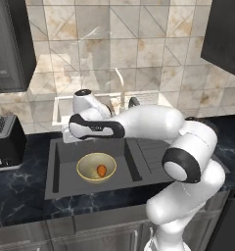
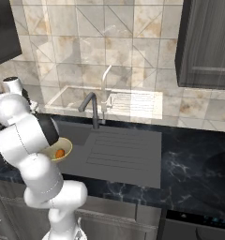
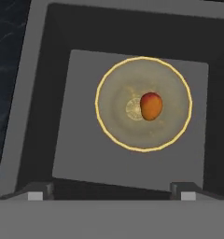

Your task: Pick the mango from the cabinet and place it in the bowl. Then pick the bowl and place it in the sink. Then turn on the sink facuet.

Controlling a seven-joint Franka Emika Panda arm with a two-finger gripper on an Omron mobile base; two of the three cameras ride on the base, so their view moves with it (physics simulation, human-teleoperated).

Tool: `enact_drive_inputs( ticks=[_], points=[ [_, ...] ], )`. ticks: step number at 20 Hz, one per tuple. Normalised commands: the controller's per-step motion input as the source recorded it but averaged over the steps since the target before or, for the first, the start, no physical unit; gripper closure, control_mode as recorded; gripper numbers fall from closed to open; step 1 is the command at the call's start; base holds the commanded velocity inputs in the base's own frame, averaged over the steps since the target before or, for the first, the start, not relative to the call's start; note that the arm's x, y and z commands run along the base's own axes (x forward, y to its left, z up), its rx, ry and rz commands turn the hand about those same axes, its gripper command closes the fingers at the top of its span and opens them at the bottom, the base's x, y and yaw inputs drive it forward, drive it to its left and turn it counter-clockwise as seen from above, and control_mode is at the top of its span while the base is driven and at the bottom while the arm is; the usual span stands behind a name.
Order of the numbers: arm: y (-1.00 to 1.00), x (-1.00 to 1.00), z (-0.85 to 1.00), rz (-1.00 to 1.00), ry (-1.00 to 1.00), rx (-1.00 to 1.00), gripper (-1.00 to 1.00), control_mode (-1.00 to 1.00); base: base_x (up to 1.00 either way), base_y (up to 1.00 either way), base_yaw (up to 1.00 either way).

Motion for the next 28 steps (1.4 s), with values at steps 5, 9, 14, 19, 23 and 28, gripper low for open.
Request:
enact_drive_inputs(
  ticks=[5,9,14,19,23,28],
  points=[
    [-0.40,-0.63,0.64,-0.15,0.00,0.06,-1.00,-1.00,0.00,0.00,0.00],
    [-0.04,-0.26,0.00,-0.10,0.03,0.00,-1.00,-1.00,0.00,0.00,0.00],
    [-0.07,-0.38,0.19,-0.18,0.02,0.02,-1.00,-1.00,0.00,0.00,0.00],
    [-0.58,-0.69,0.71,-0.32,-0.04,0.25,-1.00,-1.00,0.00,0.00,0.00],
    [-0.72,-0.58,0.76,-0.30,0.00,0.33,-1.00,-1.00,0.00,0.00,0.00],
    [-0.78,-0.38,0.51,-0.24,0.00,0.39,-1.00,-1.00,0.00,0.00,0.00]
  ],
)
